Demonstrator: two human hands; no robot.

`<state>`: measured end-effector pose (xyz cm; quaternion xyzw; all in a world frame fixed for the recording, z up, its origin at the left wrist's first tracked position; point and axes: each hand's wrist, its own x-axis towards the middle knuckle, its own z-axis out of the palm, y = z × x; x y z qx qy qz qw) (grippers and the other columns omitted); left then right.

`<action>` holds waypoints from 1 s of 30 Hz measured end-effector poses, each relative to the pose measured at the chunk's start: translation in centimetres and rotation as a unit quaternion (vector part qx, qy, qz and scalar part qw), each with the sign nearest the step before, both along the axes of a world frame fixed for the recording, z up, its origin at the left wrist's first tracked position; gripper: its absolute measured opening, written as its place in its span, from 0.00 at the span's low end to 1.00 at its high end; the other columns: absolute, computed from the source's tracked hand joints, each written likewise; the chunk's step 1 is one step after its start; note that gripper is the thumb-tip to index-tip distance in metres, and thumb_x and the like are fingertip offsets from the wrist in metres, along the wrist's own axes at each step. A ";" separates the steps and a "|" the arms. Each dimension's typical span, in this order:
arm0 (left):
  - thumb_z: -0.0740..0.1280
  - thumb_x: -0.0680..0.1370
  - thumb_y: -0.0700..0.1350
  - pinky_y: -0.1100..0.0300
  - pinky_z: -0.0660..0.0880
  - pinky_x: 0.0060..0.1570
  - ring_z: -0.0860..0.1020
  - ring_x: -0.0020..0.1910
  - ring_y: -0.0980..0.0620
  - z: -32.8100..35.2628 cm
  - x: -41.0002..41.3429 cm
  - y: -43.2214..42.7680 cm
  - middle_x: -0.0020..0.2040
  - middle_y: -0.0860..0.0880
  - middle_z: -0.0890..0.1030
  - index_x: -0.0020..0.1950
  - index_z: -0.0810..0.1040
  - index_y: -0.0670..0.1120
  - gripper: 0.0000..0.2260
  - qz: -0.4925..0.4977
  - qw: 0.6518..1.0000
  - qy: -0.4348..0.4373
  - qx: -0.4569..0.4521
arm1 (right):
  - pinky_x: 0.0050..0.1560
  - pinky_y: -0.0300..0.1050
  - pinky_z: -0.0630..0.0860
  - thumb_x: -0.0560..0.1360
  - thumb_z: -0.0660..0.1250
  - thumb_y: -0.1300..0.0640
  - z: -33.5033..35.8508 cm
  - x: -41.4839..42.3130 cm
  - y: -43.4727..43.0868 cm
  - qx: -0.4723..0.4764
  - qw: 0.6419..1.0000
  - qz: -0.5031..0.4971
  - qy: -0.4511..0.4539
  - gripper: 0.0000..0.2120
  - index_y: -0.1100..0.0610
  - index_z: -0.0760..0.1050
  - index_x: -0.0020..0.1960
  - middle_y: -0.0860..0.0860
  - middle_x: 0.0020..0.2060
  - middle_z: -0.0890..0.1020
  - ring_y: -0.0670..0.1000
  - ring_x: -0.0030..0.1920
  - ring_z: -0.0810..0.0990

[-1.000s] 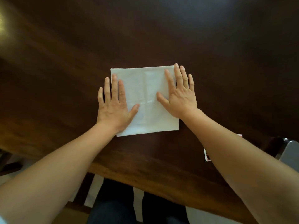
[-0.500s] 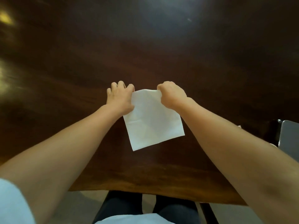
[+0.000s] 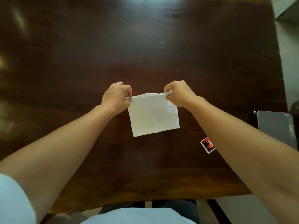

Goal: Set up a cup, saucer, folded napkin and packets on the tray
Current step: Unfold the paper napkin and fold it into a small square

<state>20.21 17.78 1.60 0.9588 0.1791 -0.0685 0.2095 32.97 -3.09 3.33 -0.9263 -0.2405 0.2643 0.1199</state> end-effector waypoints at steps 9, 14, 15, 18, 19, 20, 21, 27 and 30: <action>0.78 0.70 0.54 0.43 0.68 0.67 0.64 0.72 0.40 -0.6 0.8 -1.6 0.75 0.45 0.67 0.78 0.63 0.54 0.40 -0.133 0.987 0.038 0.079 | 0.48 0.40 0.74 0.78 0.67 0.69 -0.7 -1.5 -3.0 0.072 0.995 -0.060 0.047 0.13 0.55 0.85 0.54 0.53 0.54 0.84 0.49 0.52 0.78; 0.74 0.74 0.51 0.43 0.62 0.68 0.65 0.74 0.42 -1.9 2.0 -4.3 0.73 0.49 0.72 0.73 0.71 0.57 0.28 -0.189 0.974 0.066 0.106 | 0.50 0.41 0.78 0.77 0.69 0.66 0.1 -2.5 -4.3 0.120 0.984 -0.076 0.107 0.12 0.52 0.87 0.47 0.49 0.48 0.84 0.48 0.52 0.80; 0.72 0.76 0.50 0.45 0.64 0.65 0.69 0.69 0.44 -2.0 2.1 -4.5 0.67 0.50 0.78 0.67 0.77 0.56 0.19 -0.192 0.973 0.068 0.110 | 0.49 0.41 0.78 0.76 0.71 0.65 0.3 -2.5 -4.6 0.124 0.982 -0.080 0.120 0.10 0.51 0.87 0.46 0.48 0.47 0.85 0.47 0.51 0.80; 0.66 0.81 0.45 0.49 0.73 0.55 0.80 0.52 0.46 -1.5 1.8 -3.9 0.50 0.49 0.85 0.55 0.84 0.53 0.08 -0.176 0.976 0.102 0.078 | 0.43 0.37 0.77 0.75 0.74 0.59 0.7 -2.2 -5.8 0.124 0.979 -0.105 0.125 0.06 0.50 0.87 0.46 0.43 0.43 0.83 0.45 0.46 0.79; 0.65 0.81 0.44 0.50 0.78 0.51 0.81 0.48 0.46 -1.2 1.7 -3.5 0.48 0.48 0.85 0.54 0.84 0.53 0.08 -0.164 0.979 0.106 0.050 | 0.42 0.37 0.77 0.75 0.73 0.58 0.7 -2.0 -6.2 0.122 0.980 -0.115 0.109 0.05 0.50 0.87 0.47 0.43 0.43 0.83 0.45 0.46 0.79; 0.64 0.82 0.44 0.50 0.80 0.47 0.82 0.45 0.46 -0.9 1.8 -3.2 0.47 0.48 0.86 0.53 0.84 0.53 0.09 -0.159 0.982 0.097 0.037 | 0.43 0.38 0.76 0.75 0.73 0.58 0.7 -1.9 -6.5 0.117 0.981 -0.123 0.091 0.05 0.51 0.87 0.48 0.45 0.45 0.83 0.46 0.48 0.78; 0.63 0.82 0.43 0.49 0.81 0.46 0.83 0.46 0.45 -0.6 1.9 -2.8 0.48 0.47 0.86 0.55 0.84 0.53 0.10 -0.162 0.982 0.083 0.040 | 0.43 0.39 0.77 0.76 0.73 0.57 0.7 -1.7 -6.8 0.110 0.983 -0.129 0.074 0.05 0.51 0.87 0.49 0.47 0.47 0.84 0.47 0.50 0.78; 0.63 0.80 0.39 0.45 0.74 0.60 0.78 0.65 0.41 0.3 1.3 -2.6 0.70 0.48 0.79 0.74 0.74 0.50 0.23 -0.208 0.974 -0.039 0.078 | 0.54 0.49 0.81 0.77 0.68 0.65 0.9 -2.2 -7.0 0.091 0.989 -0.116 -0.013 0.11 0.53 0.86 0.50 0.53 0.56 0.84 0.53 0.53 0.81; 0.66 0.78 0.40 0.44 0.73 0.62 0.74 0.70 0.40 -0.7 -0.8 -2.9 0.73 0.46 0.76 0.74 0.74 0.50 0.23 -0.248 0.962 -0.038 0.109 | 0.58 0.53 0.79 0.76 0.67 0.66 0.4 -3.8 -7.7 0.075 0.993 -0.077 -0.046 0.12 0.53 0.86 0.52 0.51 0.55 0.85 0.52 0.57 0.80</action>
